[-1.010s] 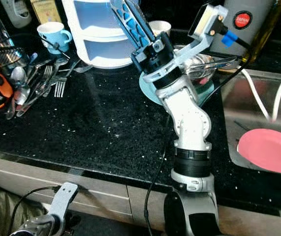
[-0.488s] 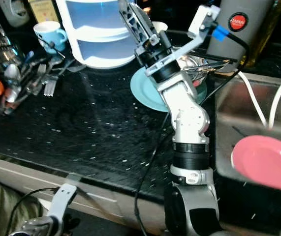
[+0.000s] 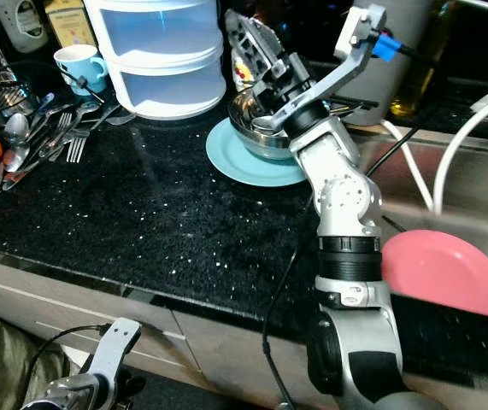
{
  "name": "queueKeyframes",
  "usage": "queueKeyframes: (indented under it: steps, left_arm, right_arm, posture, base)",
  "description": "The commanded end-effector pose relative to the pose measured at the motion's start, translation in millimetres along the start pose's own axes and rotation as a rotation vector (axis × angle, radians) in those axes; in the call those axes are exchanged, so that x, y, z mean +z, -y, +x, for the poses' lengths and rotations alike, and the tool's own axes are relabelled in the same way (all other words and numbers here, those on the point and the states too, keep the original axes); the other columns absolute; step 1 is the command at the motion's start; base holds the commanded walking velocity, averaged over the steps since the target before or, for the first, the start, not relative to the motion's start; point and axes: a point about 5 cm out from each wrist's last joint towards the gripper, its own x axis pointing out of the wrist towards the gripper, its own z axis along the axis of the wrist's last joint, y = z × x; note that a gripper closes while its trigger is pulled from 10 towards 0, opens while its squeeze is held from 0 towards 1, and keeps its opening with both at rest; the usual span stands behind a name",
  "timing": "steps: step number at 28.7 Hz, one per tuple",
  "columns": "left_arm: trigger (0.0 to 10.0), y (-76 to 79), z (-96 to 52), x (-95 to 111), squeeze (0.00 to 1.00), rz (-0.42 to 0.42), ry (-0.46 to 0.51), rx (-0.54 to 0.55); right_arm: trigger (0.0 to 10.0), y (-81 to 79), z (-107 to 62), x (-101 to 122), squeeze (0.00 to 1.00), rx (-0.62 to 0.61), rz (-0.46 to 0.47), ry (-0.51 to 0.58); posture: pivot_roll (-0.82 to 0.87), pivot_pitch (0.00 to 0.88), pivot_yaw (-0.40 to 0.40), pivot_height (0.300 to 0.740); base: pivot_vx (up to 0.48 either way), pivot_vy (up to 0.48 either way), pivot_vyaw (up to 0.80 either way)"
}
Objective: Kitchen organization
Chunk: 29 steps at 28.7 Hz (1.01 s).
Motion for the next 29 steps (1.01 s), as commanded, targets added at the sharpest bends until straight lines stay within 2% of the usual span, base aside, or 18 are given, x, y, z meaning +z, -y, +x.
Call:
queueKeyframes:
  steps: [1,2,5,6,8,9,10,14,17,18,20,21,22,29]
  left_arm:
    - [10.0,0.4,-0.5,-6,0.0,0.004,-0.025,-0.007]
    - [10.0,0.3,-0.5,-6,0.0,0.004,-0.025,-0.007]
    - [10.0,-0.2,-0.8,-6,0.0,0.009,-0.029,-0.006]
    - [10.0,-0.2,-0.8,-6,0.0,0.009,-0.029,-0.006]
    - [10.0,-0.6,-1.0,-6,0.0,0.011,-0.03,-0.006]
    - [10.0,-1.0,-1.3,-7,0.0,0.013,-0.032,-0.005]
    - [10.0,-1.0,-1.3,-7,0.0,0.013,-0.032,-0.005]
    - [10.0,-1.4,-1.6,-8,0.0,0.022,-0.04,-0.005]
    - [10.0,-1.3,-1.6,-8,0.0,0.027,-0.043,-0.006]
    - [10.0,-1.2,-1.5,-8,0.0,0.029,-0.044,-0.007]
    - [10.0,-1.2,-1.5,-8,0.0,0.029,-0.044,-0.007]
    - [10.0,-1.3,-1.5,-8,0.0,0.03,-0.046,-0.006]
    - [10.0,-1.3,-1.5,-8,0.0,0.03,-0.046,-0.006]
    - [10.0,-2.2,-1.8,-7,0.0,0.035,-0.046,-0.002]
  right_arm:
    - [10.0,-0.2,-0.4,-3,0.0,-0.013,-0.012,-0.026]
    - [10.0,0.3,-0.7,-3,0.0,-0.017,-0.012,-0.026]
    - [10.0,20.4,-10.4,-2,0.0,-0.154,-0.059,-0.077]
    - [10.0,20.4,-10.4,-2,0.0,-0.154,-0.059,-0.077]
    - [10.0,36.9,-21.6,8,0.0,-0.248,-0.103,-0.086]
    - [10.0,55.6,-36.3,22,0.0,-0.369,-0.163,-0.091]
    - [10.0,55.6,-36.3,22,0.0,-0.369,-0.163,-0.091]
    - [10.0,80.4,-60.9,40,0.0,-0.571,-0.306,-0.106]
    - [10.0,85.9,-68.5,46,0.0,-0.633,-0.326,-0.085]
    - [10.0,91.6,-76.1,49,0.0,-0.7,-0.346,-0.074]
    - [10.0,91.6,-76.1,49,0.0,-0.7,-0.346,-0.074]
    - [10.0,96.5,-81.5,46,0.0,-0.756,-0.367,-0.098]
    - [10.0,96.5,-81.5,46,0.0,-0.756,-0.367,-0.098]
    - [10.0,100.0,-83.4,40,0.0,-0.809,-0.286,-0.092]
  posture:
    - [0.05,0.127,0.013,0.74]
    - [0.05,0.127,0.013,0.74]
    - [0.05,0.129,0.015,0.74]
    - [0.05,0.129,0.015,0.74]
    - [0.06,0.129,0.018,0.74]
    - [0.05,0.131,0.021,0.74]
    - [0.05,0.131,0.021,0.74]
    - [0.04,0.132,0.025,0.74]
    - [0.04,0.133,0.025,0.74]
    - [0.04,0.134,0.026,0.74]
    - [0.04,0.134,0.026,0.74]
    - [0.05,0.133,0.026,0.74]
    - [0.05,0.133,0.026,0.74]
    - [0.04,0.131,0.024,0.74]
  base:
    - [0.0,0.0,0.0]
    - [0.0,0.0,0.0]
    - [0.0,0.0,0.0]
    - [0.0,0.0,0.0]
    - [0.0,0.0,0.0]
    - [0.0,0.0,0.0]
    - [0.0,0.0,0.0]
    - [0.0,0.0,0.0]
    - [0.0,0.0,0.0]
    - [0.0,0.0,0.0]
    - [0.0,0.0,0.0]
    - [0.0,0.0,0.0]
    - [0.0,0.0,0.0]
    - [0.0,0.0,0.0]
